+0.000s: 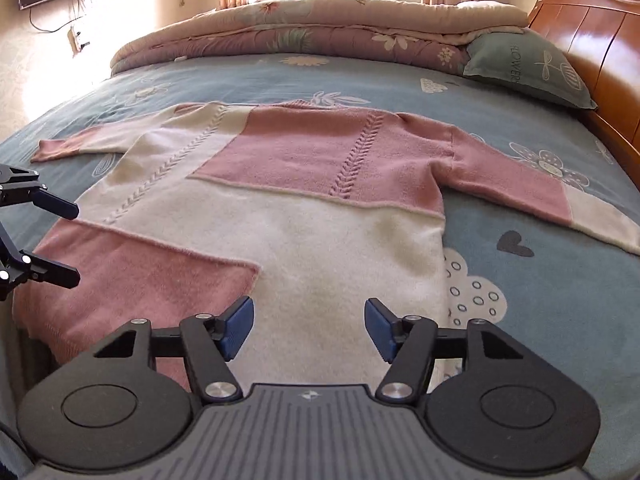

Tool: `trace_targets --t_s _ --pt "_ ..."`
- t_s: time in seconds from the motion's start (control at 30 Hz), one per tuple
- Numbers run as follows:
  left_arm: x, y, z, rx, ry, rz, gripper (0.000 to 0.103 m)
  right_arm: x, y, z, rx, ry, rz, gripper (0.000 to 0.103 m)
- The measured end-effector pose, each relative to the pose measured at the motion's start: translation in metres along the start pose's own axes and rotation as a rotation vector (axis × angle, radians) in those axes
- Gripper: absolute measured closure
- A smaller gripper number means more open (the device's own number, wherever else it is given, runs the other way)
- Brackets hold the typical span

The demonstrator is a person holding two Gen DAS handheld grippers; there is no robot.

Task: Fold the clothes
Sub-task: 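Move both grippers over the sweater body toward the sleeves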

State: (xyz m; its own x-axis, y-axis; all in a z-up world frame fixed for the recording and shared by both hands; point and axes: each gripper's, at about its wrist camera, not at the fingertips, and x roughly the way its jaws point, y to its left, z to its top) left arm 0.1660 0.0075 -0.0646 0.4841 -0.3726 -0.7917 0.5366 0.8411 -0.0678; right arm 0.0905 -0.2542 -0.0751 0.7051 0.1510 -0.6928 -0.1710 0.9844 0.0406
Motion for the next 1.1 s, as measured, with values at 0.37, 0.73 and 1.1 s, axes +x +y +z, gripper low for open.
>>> trace_targets --t_s 0.37,0.73,1.1 --pt "-0.002 0.024 -0.036 -0.100 0.105 -0.010 0.004 0.011 -0.005 -0.049 0.089 0.010 0.002 0.000" --pt "0.040 0.113 0.067 -0.332 -0.135 -0.012 0.004 0.029 -0.029 0.045 0.145 -0.065 0.070 0.000" --pt "0.084 0.171 0.068 -0.470 -0.184 0.050 0.007 0.111 -0.077 0.093 0.249 -0.044 0.041 0.000"
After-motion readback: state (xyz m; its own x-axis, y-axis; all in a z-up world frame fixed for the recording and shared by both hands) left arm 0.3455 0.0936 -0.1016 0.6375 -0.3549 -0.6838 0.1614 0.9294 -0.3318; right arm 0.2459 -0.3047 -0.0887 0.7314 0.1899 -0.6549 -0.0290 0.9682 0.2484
